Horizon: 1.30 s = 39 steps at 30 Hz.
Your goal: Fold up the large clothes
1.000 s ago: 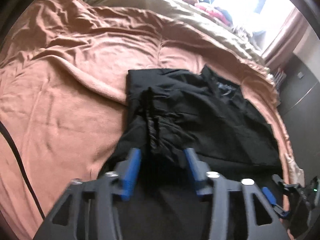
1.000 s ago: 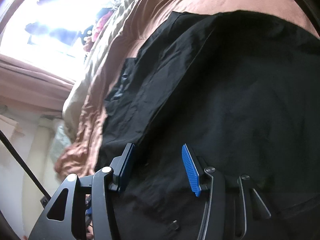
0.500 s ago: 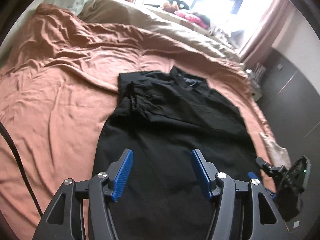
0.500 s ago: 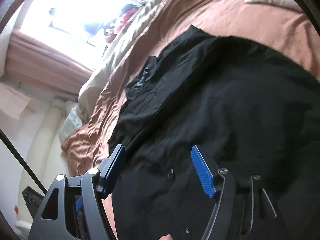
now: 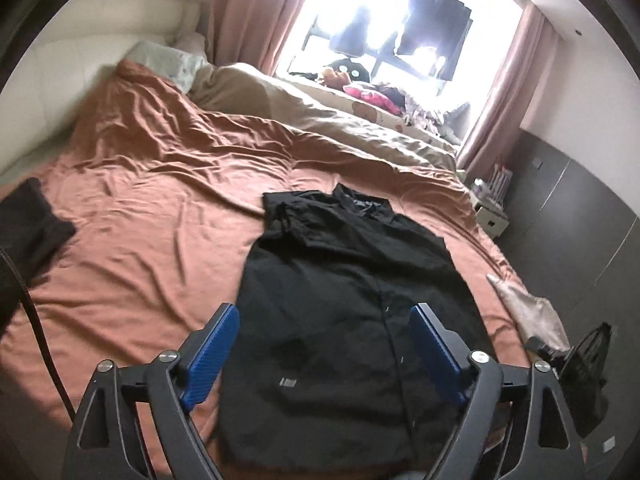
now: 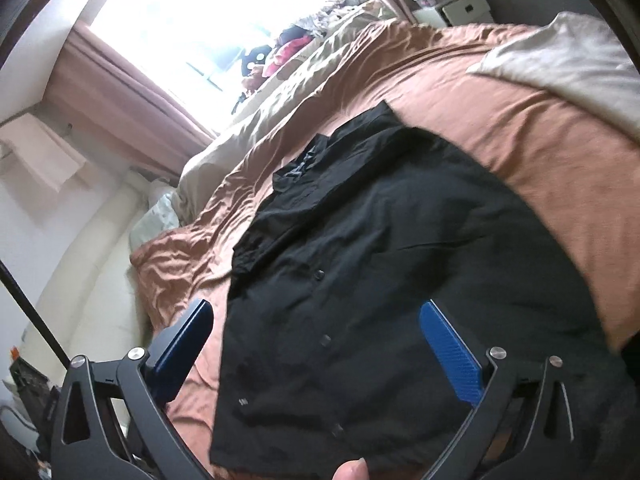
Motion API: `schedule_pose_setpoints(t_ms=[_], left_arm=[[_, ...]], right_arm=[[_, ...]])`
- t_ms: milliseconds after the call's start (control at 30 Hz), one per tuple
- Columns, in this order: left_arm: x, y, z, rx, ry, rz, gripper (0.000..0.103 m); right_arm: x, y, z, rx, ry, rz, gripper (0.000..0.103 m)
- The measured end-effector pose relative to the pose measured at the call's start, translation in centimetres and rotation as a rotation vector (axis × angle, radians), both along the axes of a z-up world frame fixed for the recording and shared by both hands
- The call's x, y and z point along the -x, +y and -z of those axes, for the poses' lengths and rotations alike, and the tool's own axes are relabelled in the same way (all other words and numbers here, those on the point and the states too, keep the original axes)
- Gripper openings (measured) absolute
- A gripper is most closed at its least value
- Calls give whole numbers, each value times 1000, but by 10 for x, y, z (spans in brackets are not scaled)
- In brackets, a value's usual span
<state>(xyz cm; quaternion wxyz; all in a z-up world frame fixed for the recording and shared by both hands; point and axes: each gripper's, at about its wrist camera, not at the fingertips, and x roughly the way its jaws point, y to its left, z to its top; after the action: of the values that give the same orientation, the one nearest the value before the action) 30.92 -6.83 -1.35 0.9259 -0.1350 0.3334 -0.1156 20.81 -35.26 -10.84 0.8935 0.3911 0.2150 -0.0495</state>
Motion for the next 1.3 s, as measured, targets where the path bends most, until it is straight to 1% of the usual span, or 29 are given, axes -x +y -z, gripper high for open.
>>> schedule_pose_setpoints(t_ms=[33,67,100,200,367,500,667,800,933,1033,1167,1233,1300], left_arm=[[7,2,0,-1,1,-2,99],[15,4,-1,-6,2,-6,103],[25,6,-2,-19,-1,-11,103],[48,10,-1,-70,16,-25,103],[77,19,6,-92,66,-39,103],[102,22,9,-136,45,-47,103],[131,30,10,-132,19,-39,103],[145,43,13,-174,20,-66,103],[155,59,18,-142,21,-63,103],[158,68,23,-157,20,-85,103],[151,74,37,-164,32,-86,103],[145,71,46,-178,33,-77,103],[139,69,56,-171,35,-64,103]], right_arm=[[10,0,-3,11,7,-1,103],[20,-3,-5,17,14,3,103],[29,-3,-9,25,22,15,103],[59,0,-21,62,4,39,103],[100,12,-23,118,16,56,103],[131,15,-23,168,34,84,103],[156,24,-34,273,17,112,103],[169,32,-33,333,7,123,103],[175,34,-22,353,31,98,103],[172,31,-18,375,60,79,103],[174,19,-8,327,62,20,103],[172,12,-1,320,87,28,103],[168,1,1,319,98,32,103]])
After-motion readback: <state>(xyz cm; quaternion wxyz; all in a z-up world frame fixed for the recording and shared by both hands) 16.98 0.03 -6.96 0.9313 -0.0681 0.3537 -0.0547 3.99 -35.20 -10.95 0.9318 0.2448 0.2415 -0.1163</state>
